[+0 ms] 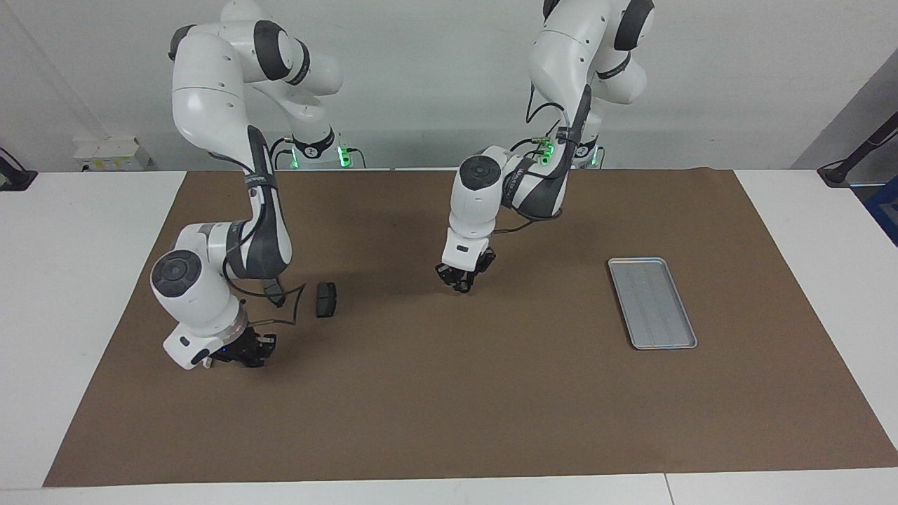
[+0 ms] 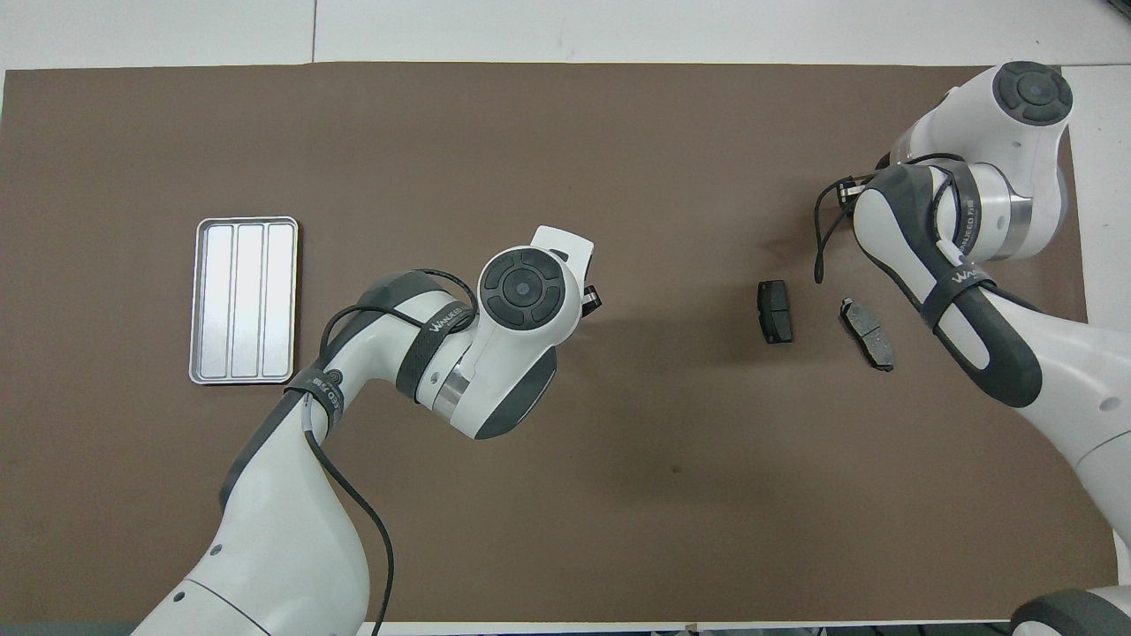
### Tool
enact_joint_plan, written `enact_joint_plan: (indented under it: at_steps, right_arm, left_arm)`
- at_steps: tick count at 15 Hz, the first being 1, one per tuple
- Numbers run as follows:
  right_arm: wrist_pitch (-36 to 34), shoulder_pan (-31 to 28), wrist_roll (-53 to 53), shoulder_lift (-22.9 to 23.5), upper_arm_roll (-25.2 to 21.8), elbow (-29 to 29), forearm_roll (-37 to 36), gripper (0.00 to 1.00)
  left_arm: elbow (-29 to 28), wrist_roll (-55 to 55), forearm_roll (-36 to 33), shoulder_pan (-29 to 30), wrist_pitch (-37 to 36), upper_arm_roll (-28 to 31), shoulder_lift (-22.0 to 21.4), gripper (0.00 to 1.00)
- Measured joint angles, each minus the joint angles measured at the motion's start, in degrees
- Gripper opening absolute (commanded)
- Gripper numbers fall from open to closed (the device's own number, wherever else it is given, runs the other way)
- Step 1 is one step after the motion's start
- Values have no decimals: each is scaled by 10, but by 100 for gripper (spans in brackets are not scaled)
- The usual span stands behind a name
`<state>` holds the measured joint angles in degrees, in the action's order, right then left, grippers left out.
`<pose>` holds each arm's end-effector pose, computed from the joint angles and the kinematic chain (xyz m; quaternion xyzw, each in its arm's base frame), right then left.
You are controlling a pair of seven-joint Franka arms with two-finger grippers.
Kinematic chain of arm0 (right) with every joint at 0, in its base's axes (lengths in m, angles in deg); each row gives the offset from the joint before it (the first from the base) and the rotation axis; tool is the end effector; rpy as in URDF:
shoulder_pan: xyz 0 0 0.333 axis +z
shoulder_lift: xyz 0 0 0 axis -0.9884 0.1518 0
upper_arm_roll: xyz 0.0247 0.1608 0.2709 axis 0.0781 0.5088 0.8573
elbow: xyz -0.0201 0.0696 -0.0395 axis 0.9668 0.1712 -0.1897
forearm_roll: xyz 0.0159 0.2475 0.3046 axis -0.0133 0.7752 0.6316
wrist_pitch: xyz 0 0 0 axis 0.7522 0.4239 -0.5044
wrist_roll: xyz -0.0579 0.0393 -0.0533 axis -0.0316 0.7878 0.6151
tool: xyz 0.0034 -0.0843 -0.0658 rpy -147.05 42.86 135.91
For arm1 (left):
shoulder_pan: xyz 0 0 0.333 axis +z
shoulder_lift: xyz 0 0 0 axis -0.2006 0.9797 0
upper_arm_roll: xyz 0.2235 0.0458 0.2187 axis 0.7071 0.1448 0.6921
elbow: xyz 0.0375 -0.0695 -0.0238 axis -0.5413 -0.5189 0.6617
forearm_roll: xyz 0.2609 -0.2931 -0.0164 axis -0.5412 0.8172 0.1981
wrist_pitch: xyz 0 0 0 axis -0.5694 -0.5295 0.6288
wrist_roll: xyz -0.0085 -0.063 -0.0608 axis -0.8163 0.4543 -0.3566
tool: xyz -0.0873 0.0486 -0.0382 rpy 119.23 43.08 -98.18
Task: Place bearing gear from tray to pile
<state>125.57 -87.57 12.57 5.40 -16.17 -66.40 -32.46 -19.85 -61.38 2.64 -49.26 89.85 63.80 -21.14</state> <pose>0.7079 -0.0252 0.2900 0.9991 0.0401 0.0048 0.0158 0.5040 -0.4244 0.3156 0.9830 0.1794 0.0161 0.0357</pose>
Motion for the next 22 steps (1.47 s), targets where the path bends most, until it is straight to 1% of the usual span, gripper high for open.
enact_joint_plan:
  at_steps: [1,2,6,8,9,10,11,12,13,14,16,19,20,22]
  right_arm:
    - [0,0,0,1,0,0,0,53]
    - [0,0,0,1,0,0,0,100]
    - [0,1,0,1,1,0,0,100]
    - [-16,5,0,-5,1,2,0,100]
    - [-34,8,0,-13,1,4,0,100]
    - [-55,11,0,-26,2,6,0,100]
    - [-79,16,0,-41,2,7,0,100]
    - [-102,22,-2,-58,2,9,0,100]
    - [-122,29,-8,-75,3,9,0,100]
    - [-140,37,-18,-91,3,9,0,100]
    - [-165,56,-45,-115,6,9,0,100]
    - [-187,87,-103,-131,7,9,0,100]
    - [-191,99,-130,-132,8,9,0,100]
    - [-194,132,-217,-133,9,9,1,100]
  left_arm:
    - [-4,-2,-1,-2,4,0,0,0]
    - [-8,-4,-2,-3,8,0,0,0]
    - [-21,-8,-5,-7,24,0,0,0]
    - [-25,-13,-9,-12,31,1,0,0]
    - [-27,-14,-10,-13,33,1,0,13]
    - [-28,-14,-12,-13,35,1,0,22]
    - [-28,-14,-16,-13,37,1,0,24]
    - [-29,-14,-20,-13,39,1,0,38]
    - [-30,-14,-23,-13,40,1,0,78]
    - [-30,-15,-25,-13,41,1,0,100]
    - [-30,-15,-27,-13,41,2,0,100]
    - [-27,-15,-28,-12,33,13,-8,100]
    - [-20,-12,-29,-7,21,23,-18,100]
    - [1,38,-32,32,-42,41,-71,100]
